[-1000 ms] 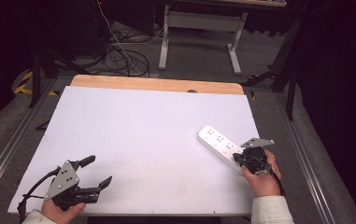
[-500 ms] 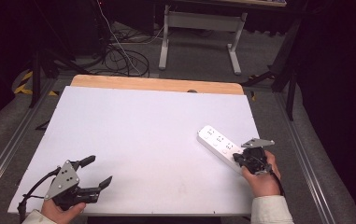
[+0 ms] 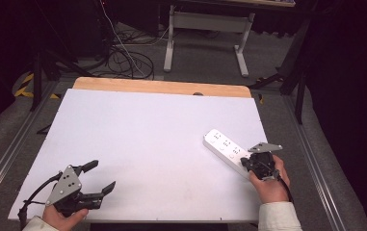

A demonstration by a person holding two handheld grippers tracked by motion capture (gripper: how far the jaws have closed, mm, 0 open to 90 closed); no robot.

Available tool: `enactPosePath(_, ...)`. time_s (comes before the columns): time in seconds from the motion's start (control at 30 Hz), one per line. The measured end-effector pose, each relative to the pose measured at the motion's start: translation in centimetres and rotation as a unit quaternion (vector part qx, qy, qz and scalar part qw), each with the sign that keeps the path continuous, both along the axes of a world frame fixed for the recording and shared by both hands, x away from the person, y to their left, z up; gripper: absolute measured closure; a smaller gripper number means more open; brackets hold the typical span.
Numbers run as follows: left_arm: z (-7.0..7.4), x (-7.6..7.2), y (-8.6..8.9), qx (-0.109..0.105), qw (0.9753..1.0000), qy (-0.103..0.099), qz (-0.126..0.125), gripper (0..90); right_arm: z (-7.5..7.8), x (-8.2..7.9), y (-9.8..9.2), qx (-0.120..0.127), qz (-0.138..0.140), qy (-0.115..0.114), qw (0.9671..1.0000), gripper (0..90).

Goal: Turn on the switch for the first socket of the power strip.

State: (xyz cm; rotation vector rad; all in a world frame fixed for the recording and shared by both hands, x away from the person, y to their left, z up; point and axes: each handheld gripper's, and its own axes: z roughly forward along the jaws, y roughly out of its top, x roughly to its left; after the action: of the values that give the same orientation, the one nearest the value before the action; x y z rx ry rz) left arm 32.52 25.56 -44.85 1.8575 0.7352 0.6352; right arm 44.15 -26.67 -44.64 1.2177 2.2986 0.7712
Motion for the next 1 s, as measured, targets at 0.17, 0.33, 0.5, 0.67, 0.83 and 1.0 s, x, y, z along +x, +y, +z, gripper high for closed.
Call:
enactPosePath(0.17,-0.1,0.1,0.0,-0.003,1.0,0.003,0.001,17.6,1.7,-0.9,-0.2,0.022,0.01,-0.036,0.9991,90.0)
enactPosePath(0.33,0.0,0.0,0.0,0.0,1.0,0.001,0.002,17.6,2.9,-1.6,-0.4,0.031,0.01,-0.052,0.9981,90.0)
enactPosePath(0.5,0.0,0.1,0.0,0.0,1.0,0.001,0.002,17.6,4.0,-2.2,0.0,0.027,0.025,-0.062,0.9974,90.0)
enactPosePath(0.67,0.0,0.1,0.0,-0.001,1.0,0.0,0.001,17.6,5.2,-2.9,0.5,0.02,0.036,-0.074,0.9964,90.0)
enactPosePath(0.83,0.0,0.1,0.0,0.0,1.0,0.001,0.002,17.6,5.9,-3.5,0.8,0.023,0.041,-0.084,0.9954,90.0)
enactPosePath(1.0,0.0,0.1,0.0,0.001,1.0,0.001,0.002,17.6,5.8,-3.6,0.8,0.02,0.044,-0.085,0.9952,90.0)
